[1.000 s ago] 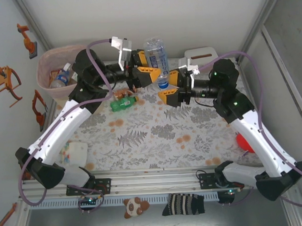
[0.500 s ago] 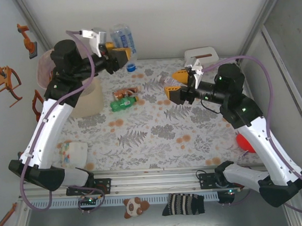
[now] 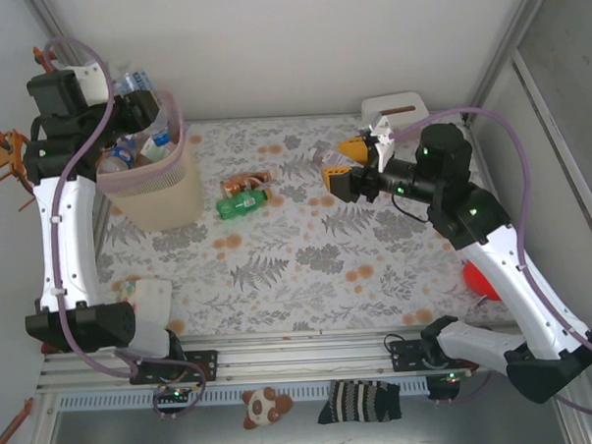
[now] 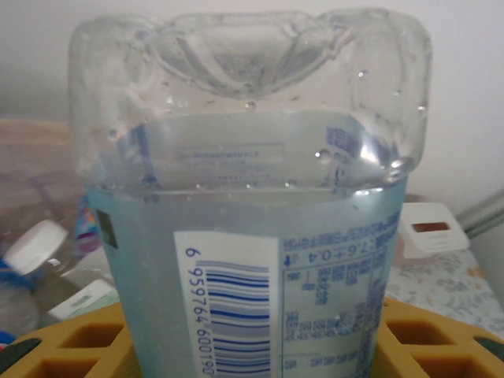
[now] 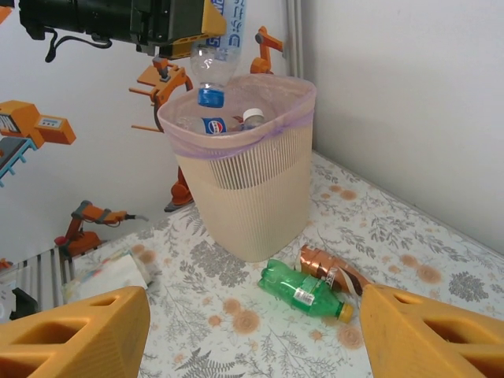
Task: Put the plastic bottles in the bin
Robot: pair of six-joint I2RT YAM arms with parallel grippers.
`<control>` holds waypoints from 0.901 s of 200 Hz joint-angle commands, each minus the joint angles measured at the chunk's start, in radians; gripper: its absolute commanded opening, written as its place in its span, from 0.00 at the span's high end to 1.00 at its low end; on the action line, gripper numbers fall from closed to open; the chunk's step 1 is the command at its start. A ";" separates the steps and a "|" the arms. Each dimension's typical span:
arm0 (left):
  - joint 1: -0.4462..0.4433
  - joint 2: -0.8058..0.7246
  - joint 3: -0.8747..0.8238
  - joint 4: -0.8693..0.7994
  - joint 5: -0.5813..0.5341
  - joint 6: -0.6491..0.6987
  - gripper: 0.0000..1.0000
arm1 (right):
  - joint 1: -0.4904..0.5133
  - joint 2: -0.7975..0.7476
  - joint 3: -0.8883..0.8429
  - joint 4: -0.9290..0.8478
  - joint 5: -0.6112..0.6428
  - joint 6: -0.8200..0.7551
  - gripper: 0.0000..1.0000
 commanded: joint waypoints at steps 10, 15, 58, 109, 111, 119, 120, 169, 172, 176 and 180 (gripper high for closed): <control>0.028 0.090 0.094 -0.160 -0.055 0.078 0.47 | 0.005 -0.004 0.037 -0.009 0.006 -0.013 0.30; 0.028 0.103 0.103 -0.167 -0.067 0.081 0.47 | 0.005 -0.005 0.037 -0.010 0.007 -0.013 0.30; 0.032 0.233 0.197 -0.236 -0.107 0.081 0.48 | 0.005 -0.009 0.036 -0.017 0.012 -0.012 0.30; 0.021 0.372 0.263 -0.357 -0.058 0.093 0.47 | 0.005 -0.022 0.030 -0.029 0.017 -0.018 0.30; 0.020 0.376 0.262 -0.360 -0.056 0.094 0.47 | 0.005 -0.022 0.030 -0.030 0.017 -0.018 0.30; 0.014 0.389 0.263 -0.369 -0.053 0.099 0.46 | 0.005 -0.021 0.030 -0.032 0.017 -0.019 0.30; 0.014 0.390 0.263 -0.370 -0.053 0.100 0.46 | 0.005 -0.020 0.031 -0.032 0.017 -0.019 0.30; -0.009 0.470 0.304 -0.434 -0.051 0.135 0.38 | 0.005 -0.015 0.042 -0.040 0.010 -0.020 0.30; -0.009 0.473 0.309 -0.438 -0.053 0.136 0.38 | 0.005 -0.017 0.042 -0.041 0.011 -0.021 0.30; -0.011 0.476 0.317 -0.446 -0.054 0.138 0.36 | 0.005 -0.017 0.042 -0.041 0.011 -0.023 0.30; -0.011 0.475 0.324 -0.452 -0.057 0.138 0.35 | 0.005 -0.018 0.042 -0.042 0.012 -0.024 0.30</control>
